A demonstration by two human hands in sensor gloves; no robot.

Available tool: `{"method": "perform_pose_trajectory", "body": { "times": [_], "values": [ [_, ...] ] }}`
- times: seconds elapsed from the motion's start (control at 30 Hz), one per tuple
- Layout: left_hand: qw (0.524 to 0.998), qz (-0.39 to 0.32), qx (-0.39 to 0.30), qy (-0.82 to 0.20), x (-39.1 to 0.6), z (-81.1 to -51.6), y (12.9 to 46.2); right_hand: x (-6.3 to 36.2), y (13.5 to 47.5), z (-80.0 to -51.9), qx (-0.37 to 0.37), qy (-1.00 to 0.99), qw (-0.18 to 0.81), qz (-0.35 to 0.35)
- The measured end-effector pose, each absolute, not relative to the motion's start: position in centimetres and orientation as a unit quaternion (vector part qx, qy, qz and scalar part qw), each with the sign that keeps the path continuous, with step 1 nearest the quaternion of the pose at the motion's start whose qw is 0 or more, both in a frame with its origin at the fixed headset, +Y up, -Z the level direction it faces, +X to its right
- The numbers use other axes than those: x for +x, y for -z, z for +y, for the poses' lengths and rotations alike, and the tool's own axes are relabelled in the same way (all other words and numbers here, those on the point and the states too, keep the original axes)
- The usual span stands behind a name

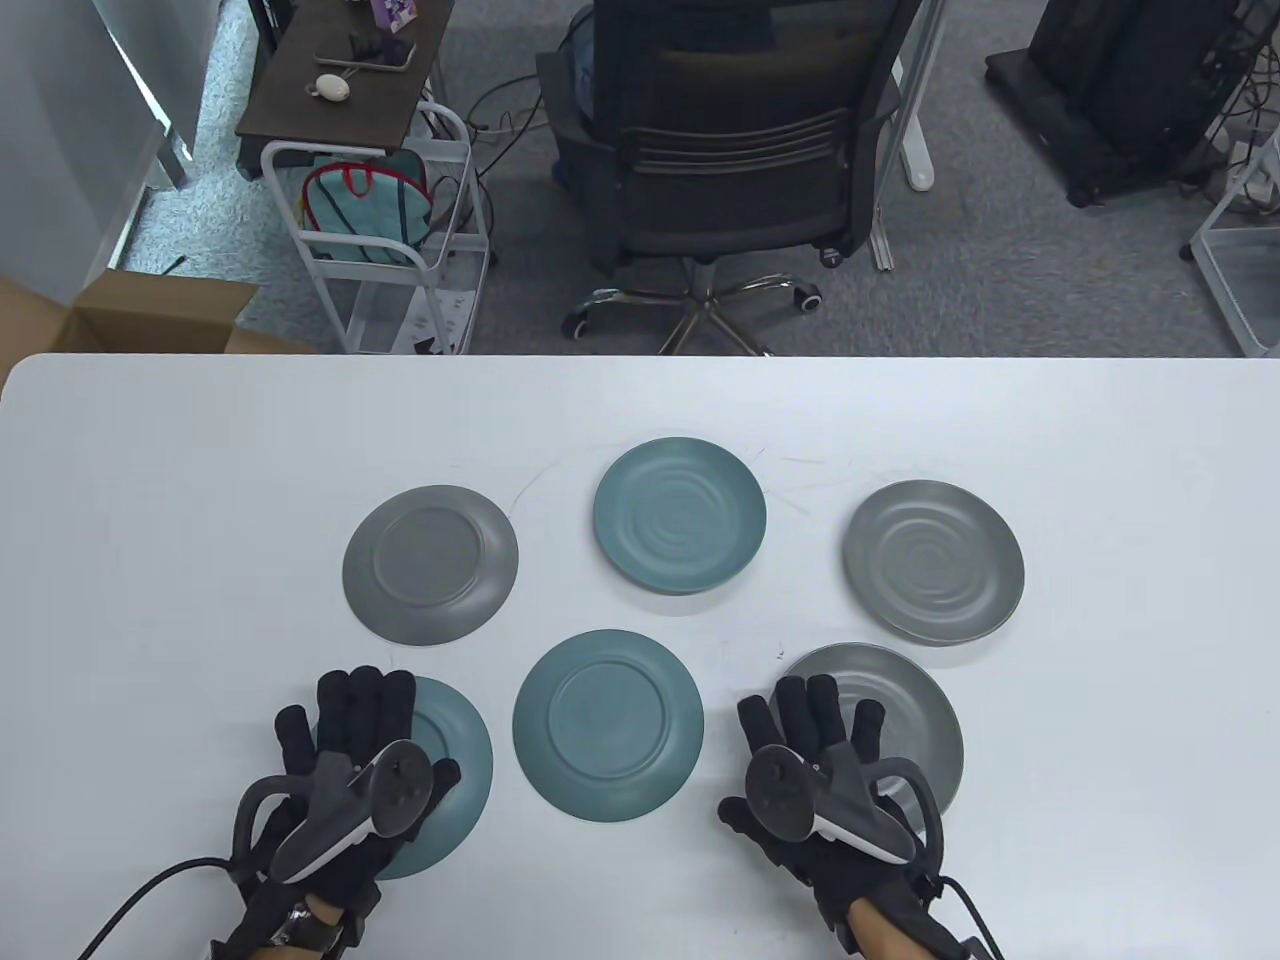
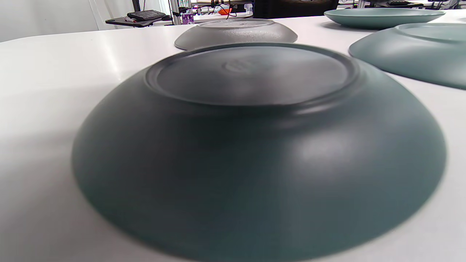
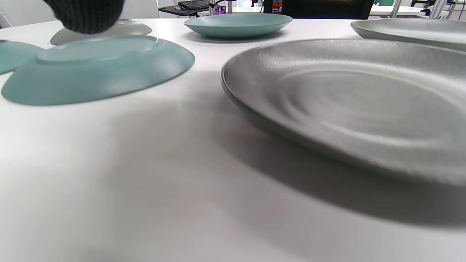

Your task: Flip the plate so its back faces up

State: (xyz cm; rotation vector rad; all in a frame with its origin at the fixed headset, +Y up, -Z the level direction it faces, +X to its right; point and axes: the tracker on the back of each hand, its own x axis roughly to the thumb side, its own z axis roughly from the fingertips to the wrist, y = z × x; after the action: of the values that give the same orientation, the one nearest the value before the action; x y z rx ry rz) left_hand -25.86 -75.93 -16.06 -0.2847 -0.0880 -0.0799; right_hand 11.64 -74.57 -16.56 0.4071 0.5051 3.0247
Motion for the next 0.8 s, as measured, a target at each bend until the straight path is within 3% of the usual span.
{"method": "perform_pose_trajectory", "body": {
  "times": [0.37,0.8],
  "values": [
    [0.985,-0.061,-0.161,0.022,-25.3,-76.3,15.8,6.0,22.4,-70.8,0.112,-0.984,-0.008,0.139],
    [0.987,-0.07,-0.143,0.018,-25.1,-75.5,15.3,0.5,30.7,-70.8,0.07,-0.986,-0.036,0.146]
  ]
}}
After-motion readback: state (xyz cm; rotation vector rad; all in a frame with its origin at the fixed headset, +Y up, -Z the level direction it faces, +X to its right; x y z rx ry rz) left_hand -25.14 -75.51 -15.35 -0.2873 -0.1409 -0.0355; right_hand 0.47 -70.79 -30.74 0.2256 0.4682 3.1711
